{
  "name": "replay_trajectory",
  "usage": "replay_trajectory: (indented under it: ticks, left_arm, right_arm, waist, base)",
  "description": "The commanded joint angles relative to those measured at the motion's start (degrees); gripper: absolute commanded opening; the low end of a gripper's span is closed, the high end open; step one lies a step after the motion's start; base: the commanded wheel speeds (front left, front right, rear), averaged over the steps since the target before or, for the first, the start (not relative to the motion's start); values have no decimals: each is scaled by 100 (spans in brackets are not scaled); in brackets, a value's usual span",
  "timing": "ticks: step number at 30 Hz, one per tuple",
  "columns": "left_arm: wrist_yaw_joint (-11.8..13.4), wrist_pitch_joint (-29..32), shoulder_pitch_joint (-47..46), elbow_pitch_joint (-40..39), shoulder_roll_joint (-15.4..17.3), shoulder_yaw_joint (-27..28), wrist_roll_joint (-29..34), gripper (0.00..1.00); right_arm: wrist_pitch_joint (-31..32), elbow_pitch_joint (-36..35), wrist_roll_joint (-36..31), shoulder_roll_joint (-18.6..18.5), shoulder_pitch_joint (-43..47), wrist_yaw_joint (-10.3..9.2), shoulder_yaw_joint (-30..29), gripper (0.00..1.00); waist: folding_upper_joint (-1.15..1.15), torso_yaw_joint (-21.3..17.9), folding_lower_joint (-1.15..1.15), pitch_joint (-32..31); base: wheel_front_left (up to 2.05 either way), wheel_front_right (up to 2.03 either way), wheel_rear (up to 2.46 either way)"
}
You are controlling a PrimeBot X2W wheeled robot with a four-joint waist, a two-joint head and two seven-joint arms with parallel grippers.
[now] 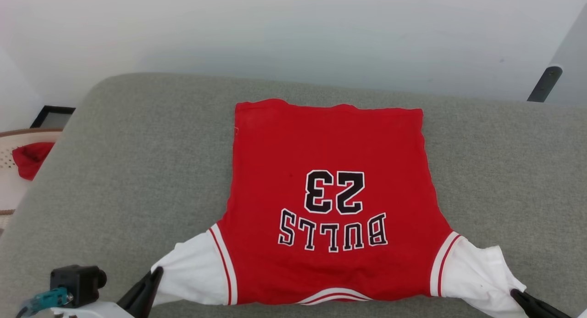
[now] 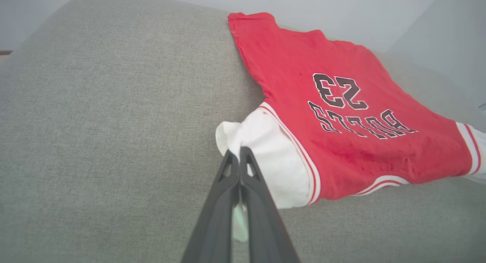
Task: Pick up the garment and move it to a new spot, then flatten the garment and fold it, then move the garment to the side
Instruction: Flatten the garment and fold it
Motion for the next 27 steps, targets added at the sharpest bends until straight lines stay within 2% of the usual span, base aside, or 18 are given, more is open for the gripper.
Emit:
replay_trajectory:
  ticks: [1,4,5,6,8,14,18,22,27]
  left_arm:
    - [11,-53,56,32,-33,5,17,0]
    - [-17,-80,12,67,-103,-3,33,0]
    - [-23,-92,-8,83,-121,-4,40,0]
    - [-30,-94,-22,96,-144,-4,38,0]
    - [-36,-111,-56,122,-183,-3,46,0]
    - [-80,-161,-190,176,-309,-32,141,0]
    - [-117,-182,-338,192,-435,-61,231,0]
    - [-200,-165,-502,228,-578,-107,306,0]
    - [-398,-87,-880,403,-888,-247,447,0]
  right_arm:
    - [43,-50,-63,43,67,0,-22,0]
    - [170,-116,-225,71,19,0,17,0]
    - [175,-141,-282,73,-32,0,27,35]
    - [176,-165,-323,72,-89,0,52,49]
    - [194,-198,-432,46,-178,0,86,100]
    - [183,-407,-660,-48,-562,1,106,100]
    - [109,-459,-857,-252,-1143,0,175,100]
    - [20,-212,-994,-434,-1778,0,242,100]
    - [4,732,-1091,-655,-3038,0,309,100]
  waist:
    - [0,-7,0,25]
    - [0,3,0,66]
    - [0,3,0,81]
    - [0,1,0,97]
    - [0,1,0,126]
    - [0,68,0,282]
    - [0,169,0,471]
    - [0,306,0,645]
    - [0,641,0,966]
  base:
    - [0,0,0]
    - [0,0,0]
    - [0,0,0]
    - [0,0,0]
    - [0,0,0]
    - [0,0,0]
    - [0,0,0]
    - [0,0,0]
    - [0,0,0]
